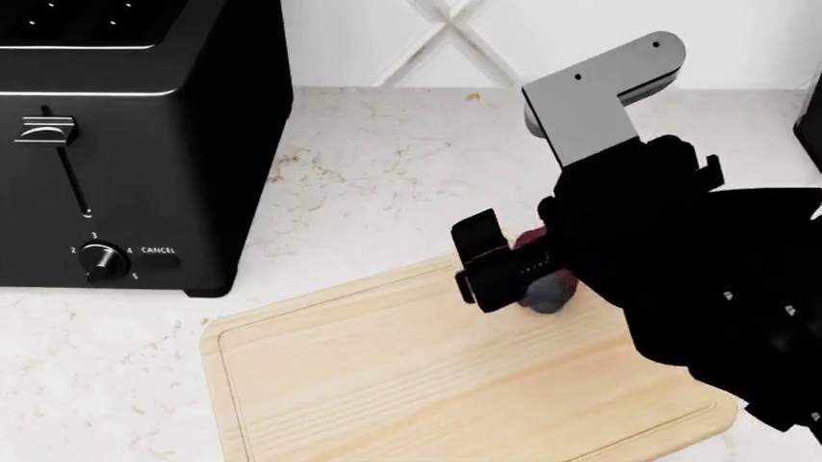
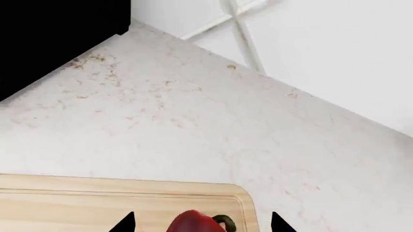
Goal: Place the avocado, onion, tomato and bell pepper on the cutting board.
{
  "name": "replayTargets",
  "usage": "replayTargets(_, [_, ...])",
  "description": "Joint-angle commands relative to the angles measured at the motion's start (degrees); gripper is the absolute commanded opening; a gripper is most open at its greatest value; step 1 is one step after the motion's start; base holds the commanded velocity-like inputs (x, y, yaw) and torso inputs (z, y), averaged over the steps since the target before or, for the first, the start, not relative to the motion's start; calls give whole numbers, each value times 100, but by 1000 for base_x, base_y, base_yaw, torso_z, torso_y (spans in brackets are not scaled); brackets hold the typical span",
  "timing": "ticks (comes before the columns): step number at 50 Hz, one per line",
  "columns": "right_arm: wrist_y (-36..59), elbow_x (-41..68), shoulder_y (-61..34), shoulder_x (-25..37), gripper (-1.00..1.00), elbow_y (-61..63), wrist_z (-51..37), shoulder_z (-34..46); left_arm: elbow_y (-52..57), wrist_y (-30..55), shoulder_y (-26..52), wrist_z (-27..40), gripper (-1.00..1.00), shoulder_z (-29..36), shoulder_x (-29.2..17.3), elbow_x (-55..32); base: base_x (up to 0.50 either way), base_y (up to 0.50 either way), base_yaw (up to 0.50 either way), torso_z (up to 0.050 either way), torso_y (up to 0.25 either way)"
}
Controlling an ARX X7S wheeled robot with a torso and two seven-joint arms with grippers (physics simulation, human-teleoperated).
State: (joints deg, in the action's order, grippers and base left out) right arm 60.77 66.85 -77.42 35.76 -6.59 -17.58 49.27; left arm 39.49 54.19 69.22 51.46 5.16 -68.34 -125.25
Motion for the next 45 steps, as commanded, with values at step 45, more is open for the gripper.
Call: replayTargets(45, [360, 1729, -726, 916, 100, 2199, -1819, -1706, -1036, 950, 511, -719, -100, 2308, 2835, 1167, 0, 0, 0, 0, 0])
